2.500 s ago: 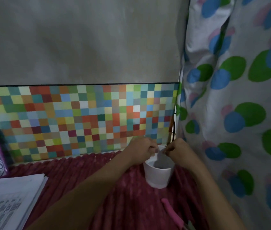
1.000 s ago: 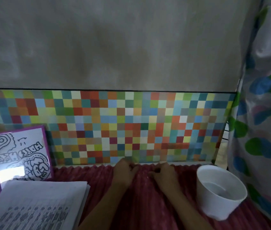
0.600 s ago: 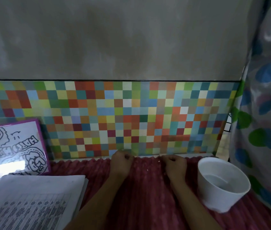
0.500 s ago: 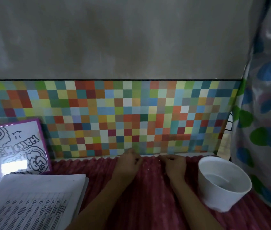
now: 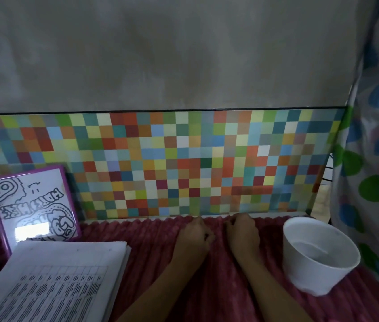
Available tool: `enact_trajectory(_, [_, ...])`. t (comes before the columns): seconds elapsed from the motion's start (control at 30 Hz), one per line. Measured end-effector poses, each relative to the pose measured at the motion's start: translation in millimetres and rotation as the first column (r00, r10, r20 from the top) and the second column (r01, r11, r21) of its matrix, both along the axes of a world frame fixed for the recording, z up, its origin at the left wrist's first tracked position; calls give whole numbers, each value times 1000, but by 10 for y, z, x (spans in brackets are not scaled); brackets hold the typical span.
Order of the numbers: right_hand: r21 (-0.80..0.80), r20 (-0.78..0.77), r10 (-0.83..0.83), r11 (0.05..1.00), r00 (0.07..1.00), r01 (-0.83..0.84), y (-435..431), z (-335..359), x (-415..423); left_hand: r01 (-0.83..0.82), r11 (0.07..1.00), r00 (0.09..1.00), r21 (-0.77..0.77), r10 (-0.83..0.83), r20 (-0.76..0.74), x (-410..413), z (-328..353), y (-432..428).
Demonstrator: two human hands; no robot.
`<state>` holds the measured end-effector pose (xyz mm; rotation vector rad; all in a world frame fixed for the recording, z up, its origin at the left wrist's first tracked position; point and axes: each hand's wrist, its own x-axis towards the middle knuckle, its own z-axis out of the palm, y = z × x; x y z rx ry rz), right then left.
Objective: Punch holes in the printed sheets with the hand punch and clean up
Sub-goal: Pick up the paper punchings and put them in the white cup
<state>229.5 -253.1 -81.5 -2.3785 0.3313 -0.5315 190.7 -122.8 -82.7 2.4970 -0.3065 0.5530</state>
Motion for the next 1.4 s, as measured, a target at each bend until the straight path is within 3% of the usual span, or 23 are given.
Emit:
enact_trajectory(0.3, [141, 220, 36, 988, 975, -69, -131, 384, -59, -108, 988, 993, 110, 111, -24, -54, 145, -137])
enact_trajectory(0.37, [198, 283, 64, 972, 957, -123, -224, 715, -145, -107, 993, 990, 53, 111, -90, -25, 206, -123])
enact_trajectory(0.43, [252, 331, 80, 953, 940, -170, -399, 1118, -279, -125, 990, 970, -72, 106, -217, 41, 282, -54])
enact_trajectory(0.5, [269, 344, 113, 939, 932, -213, -662, 1445, -410, -139, 969, 964, -203, 85, -251, 86, 393, 25])
enact_trajectory(0.6, [291, 197, 210, 920, 958, -262, -1155, 1679, -598, -73, 963, 994, -261, 50, -93, 47, 649, -87])
enact_trajectory(0.7, [177, -81, 252, 956, 964, -235, -1552, 1707, -769, 166, 943, 986, -290, -155, 60, -72, 959, -579])
enact_trajectory(0.83, [7, -298, 237, 969, 924, -247, -1759, 1627, -895, 507, 858, 861, -87, -498, 102, -175, 1165, -1259])
enact_trajectory(0.9, [-34, -326, 248, 961, 912, -274, -1779, 1613, -954, 549, 835, 832, 30, -550, 73, -172, 1148, -1433])
enact_trajectory(1.0, [-27, -302, 260, 959, 917, -281, -1816, 1575, -993, 494, 865, 859, 87, -501, 106, -210, 1054, -1498])
enact_trajectory(1.2, [84, -216, 204, 978, 955, -190, -1814, 1461, -979, 414, 905, 908, -93, -405, 106, -294, 1050, -1459])
enact_trajectory(1.4, [-19, -197, 161, 986, 967, -168, -1714, 1412, -963, 455, 880, 890, -133, -447, 87, -308, 1032, -1491])
